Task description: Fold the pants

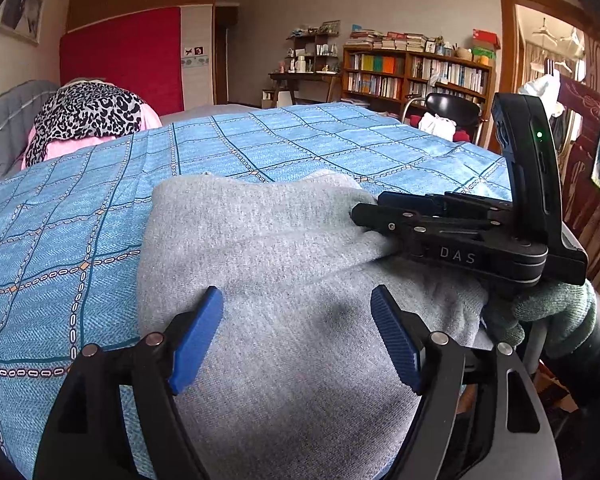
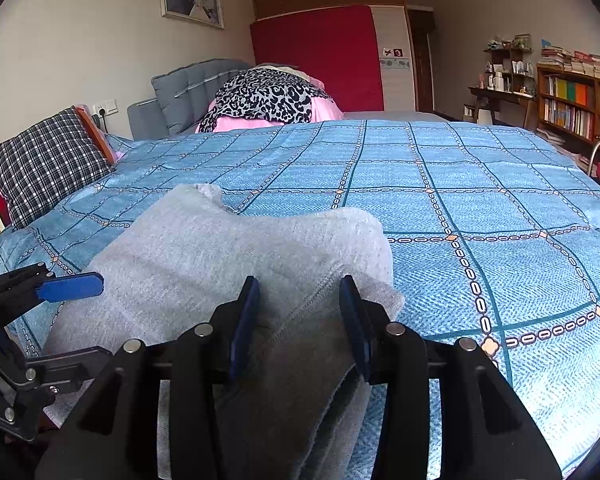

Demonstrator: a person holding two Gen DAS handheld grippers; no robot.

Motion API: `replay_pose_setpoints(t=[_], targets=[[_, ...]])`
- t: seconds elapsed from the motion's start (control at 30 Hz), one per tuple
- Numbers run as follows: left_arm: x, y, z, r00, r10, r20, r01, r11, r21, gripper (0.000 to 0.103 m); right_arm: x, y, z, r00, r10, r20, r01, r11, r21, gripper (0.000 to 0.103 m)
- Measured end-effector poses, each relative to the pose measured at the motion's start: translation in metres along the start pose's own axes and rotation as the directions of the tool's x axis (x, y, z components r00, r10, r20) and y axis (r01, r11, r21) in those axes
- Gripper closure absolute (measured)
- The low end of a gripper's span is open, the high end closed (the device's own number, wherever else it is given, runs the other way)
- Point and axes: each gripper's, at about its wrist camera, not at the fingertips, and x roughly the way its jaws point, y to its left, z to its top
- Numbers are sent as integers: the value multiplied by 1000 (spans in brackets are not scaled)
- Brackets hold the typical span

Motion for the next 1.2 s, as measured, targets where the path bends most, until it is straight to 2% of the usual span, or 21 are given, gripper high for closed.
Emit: replay_pose_setpoints(t=[0.4, 0.53, 0.77, 0.97, 1.1, 1.2], targets=[[5, 3, 1, 1000, -1, -8, 1, 1000, -7, 26, 0, -1, 0, 1000, 0, 0, 0, 1000, -2, 60], [3, 10, 6, 999, -32, -11, 32, 999, -34, 26, 0, -1, -1, 1000, -1, 0, 1, 1000, -2, 60], [-7, 41, 32, 997, -75, 15, 76, 992, -101, 26, -1, -1, -1, 1000, 1, 3, -1, 1000, -1, 60], [-14, 66, 55, 999, -37, 38, 41, 991, -130, 26, -3, -3, 2, 1000, 5, 1, -5, 1000, -1, 60], [-7, 72, 53, 999, -51, 11, 52, 986, -155, 26, -9, -3, 12, 999, 25, -22, -25, 1000, -5, 59], [2, 66, 45, 997, -74, -18, 70, 986, -154, 26, -12, -5, 26, 997, 70, -43, -70, 998, 0, 59]])
